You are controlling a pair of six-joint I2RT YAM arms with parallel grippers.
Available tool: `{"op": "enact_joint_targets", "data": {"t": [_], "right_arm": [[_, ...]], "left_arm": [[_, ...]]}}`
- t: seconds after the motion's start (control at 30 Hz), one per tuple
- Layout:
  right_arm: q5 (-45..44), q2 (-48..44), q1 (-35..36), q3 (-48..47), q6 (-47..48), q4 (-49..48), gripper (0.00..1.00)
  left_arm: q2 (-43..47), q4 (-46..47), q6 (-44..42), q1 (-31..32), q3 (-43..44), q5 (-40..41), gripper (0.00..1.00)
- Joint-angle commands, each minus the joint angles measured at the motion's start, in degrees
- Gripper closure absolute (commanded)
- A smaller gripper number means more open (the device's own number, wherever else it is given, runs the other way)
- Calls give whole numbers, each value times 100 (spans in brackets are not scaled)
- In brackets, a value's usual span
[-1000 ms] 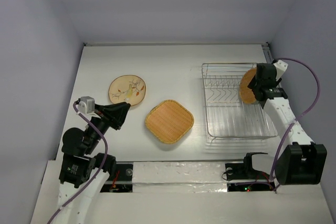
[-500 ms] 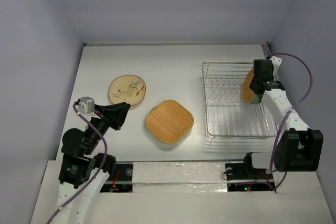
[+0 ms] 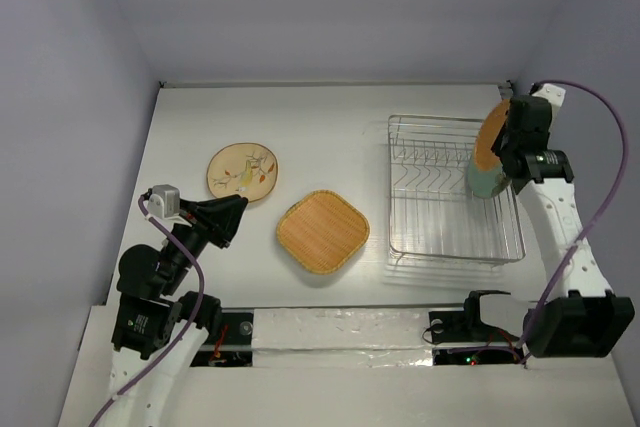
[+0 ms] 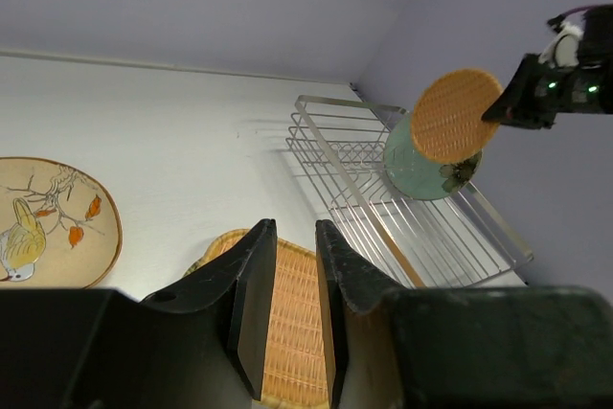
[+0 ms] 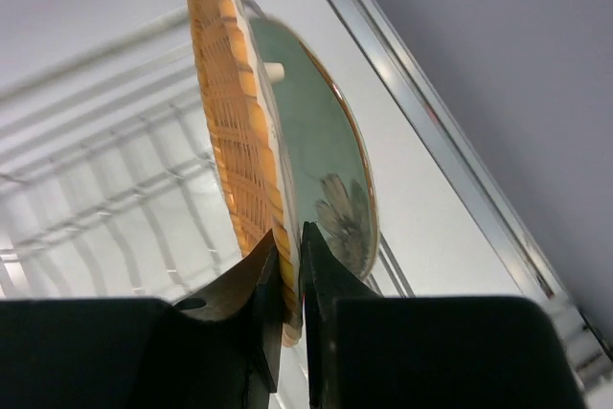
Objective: Unload the plates from the dish rack
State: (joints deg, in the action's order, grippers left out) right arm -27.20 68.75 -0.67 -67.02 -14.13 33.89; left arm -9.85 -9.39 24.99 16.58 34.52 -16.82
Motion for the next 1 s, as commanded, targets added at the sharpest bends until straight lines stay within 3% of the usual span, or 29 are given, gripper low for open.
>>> {"op": "enact_joint_targets", "data": {"t": [0.0, 0.17, 0.27, 0.4, 0.5, 0.7, 0.97], "right_arm": [[83, -494, 136, -759, 68, 2, 100], [600, -1064, 523, -997, -159, 206, 100], [1900, -1442, 1076, -524, -625, -224, 100], [3603, -1505, 2112, 460, -1345, -1442, 100], [4405, -1339, 2860, 1085, -1926, -2462, 100], [4670, -381, 3941, 1288, -2313, -3255, 100], [4935, 630, 4145, 1614, -2393, -3627, 100]], "left_arm": [[9, 165, 14, 38, 63, 38, 79], [-9, 174, 32, 38, 63, 30, 79], [-26, 174, 23, 38, 63, 30, 79], [-70, 157, 23, 38, 72, 47, 79], [-88, 148, 32, 38, 72, 65, 79], [-105, 148, 32, 38, 63, 82, 79], [-114, 130, 49, 38, 72, 109, 79]]}}
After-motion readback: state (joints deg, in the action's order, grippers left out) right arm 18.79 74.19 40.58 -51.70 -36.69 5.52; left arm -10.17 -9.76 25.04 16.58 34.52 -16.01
